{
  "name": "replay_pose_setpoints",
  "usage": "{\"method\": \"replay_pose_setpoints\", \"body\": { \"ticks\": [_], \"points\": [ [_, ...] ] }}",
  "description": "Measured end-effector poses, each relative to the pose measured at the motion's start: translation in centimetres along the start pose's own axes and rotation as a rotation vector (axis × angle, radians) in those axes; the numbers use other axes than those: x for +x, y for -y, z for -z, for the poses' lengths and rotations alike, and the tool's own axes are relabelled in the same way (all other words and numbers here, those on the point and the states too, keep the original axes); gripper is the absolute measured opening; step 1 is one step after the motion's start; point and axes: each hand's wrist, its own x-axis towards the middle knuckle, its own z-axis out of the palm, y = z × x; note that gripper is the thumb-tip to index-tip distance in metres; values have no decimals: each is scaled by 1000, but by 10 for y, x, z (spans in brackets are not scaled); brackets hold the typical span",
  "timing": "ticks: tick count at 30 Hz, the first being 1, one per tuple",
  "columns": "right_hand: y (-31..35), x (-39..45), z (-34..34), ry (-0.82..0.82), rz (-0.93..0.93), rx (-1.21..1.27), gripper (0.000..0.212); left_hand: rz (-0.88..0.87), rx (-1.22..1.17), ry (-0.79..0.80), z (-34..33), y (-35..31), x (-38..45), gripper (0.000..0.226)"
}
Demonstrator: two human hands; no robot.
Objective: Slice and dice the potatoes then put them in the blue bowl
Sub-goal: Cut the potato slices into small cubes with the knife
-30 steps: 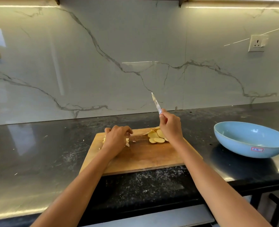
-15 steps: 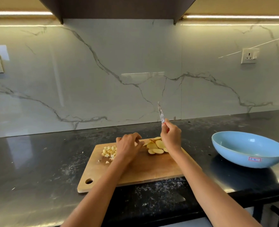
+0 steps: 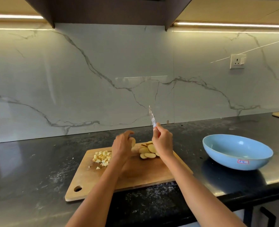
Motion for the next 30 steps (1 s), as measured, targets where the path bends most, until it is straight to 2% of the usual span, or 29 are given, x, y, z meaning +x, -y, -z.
{"method": "replay_pose_setpoints", "body": {
  "ticks": [3, 8, 11, 13, 16, 18, 21, 25, 27, 30],
  "points": [
    [3, -1, 4, -9, -8, 14, 29, 98, -180, -51, 18, 0, -5, 30],
    [4, -3, 6, -3, -15, 28, 29, 176, -248, 91, 32, -1, -38, 18],
    [5, -5, 11, -2, -2, 22, 28, 102, -94, 218, 36, 3, -52, 10],
    [3, -8, 13, -4, 11, 18, 27, 23, 6, 249, 42, 5, -58, 8],
    [1, -13, 18, -6, 16, 18, 28, 22, -29, 313, 50, 9, -61, 26],
    [-1, -14, 21, -5, 14, 12, 29, 41, -63, 367, 55, 12, -62, 28],
    [-1, -15, 24, -8, 12, -2, 31, -24, -102, 462, 68, 10, -64, 6],
    [-2, -17, 25, 0, 2, -4, 32, -98, -247, 825, 80, 5, -69, 38],
    [-1, -16, 25, 1, -2, -3, 32, -109, -260, 846, 79, 8, -69, 45],
    [-2, -17, 24, 10, 9, -15, 31, -126, -223, 786, 74, 14, -66, 39]
  ]
}}
